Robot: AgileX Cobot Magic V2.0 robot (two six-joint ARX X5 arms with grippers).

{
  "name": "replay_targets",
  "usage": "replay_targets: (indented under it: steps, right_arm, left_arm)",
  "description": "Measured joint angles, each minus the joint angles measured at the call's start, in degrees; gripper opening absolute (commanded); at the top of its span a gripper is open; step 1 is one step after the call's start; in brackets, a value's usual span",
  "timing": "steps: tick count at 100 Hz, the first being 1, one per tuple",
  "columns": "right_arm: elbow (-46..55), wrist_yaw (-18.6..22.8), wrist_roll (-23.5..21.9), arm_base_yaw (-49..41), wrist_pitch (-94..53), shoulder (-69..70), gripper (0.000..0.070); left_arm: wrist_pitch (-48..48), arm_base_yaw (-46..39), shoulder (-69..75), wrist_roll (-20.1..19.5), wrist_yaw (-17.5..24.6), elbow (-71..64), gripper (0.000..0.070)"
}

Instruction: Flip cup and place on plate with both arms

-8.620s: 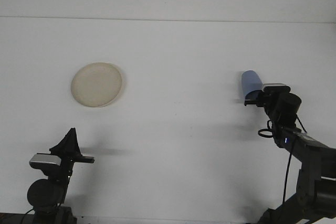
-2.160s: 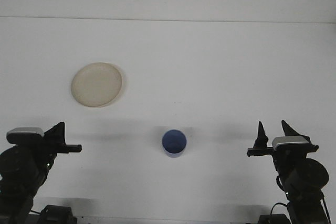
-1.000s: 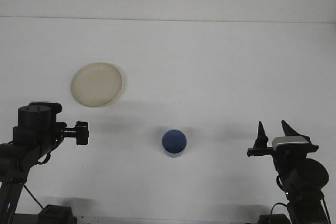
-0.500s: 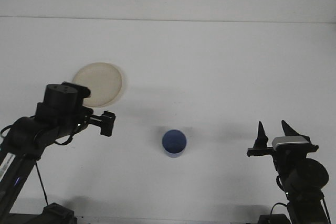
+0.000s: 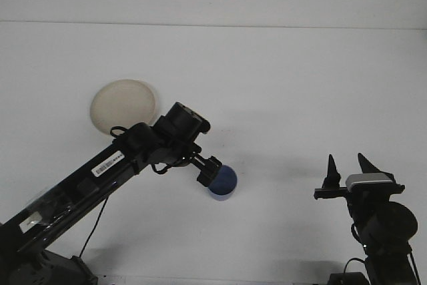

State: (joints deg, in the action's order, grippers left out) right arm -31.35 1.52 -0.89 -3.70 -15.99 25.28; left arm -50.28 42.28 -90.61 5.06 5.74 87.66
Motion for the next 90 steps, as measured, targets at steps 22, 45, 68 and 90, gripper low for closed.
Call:
replay_targets:
  steps: [22, 45, 68, 90]
  right_arm:
    - [0.00, -0.02, 0.00, 0.00, 0.00, 0.00, 0.0450]
    - [0.00, -0.02, 0.00, 0.00, 0.00, 0.00, 0.0450]
    - [0.00, -0.02, 0.00, 0.00, 0.00, 0.00, 0.0450]
    - [0.00, 0.00, 0.00, 0.00, 0.00, 0.00, 0.0450]
  left_arm:
    - [0.70, 1.97, -3.91, -0.63, 0.02, 0.17, 0.0608]
    - [1.46, 1.95, -9.64, -1.42, 0.00, 0.17, 0.0608]
    - [1.81, 1.95, -12.33, -1.79, 0.02, 0.17, 0.0548]
    - [1.99, 1.95, -13.86, -2.21, 0.00, 0.17, 0.0316]
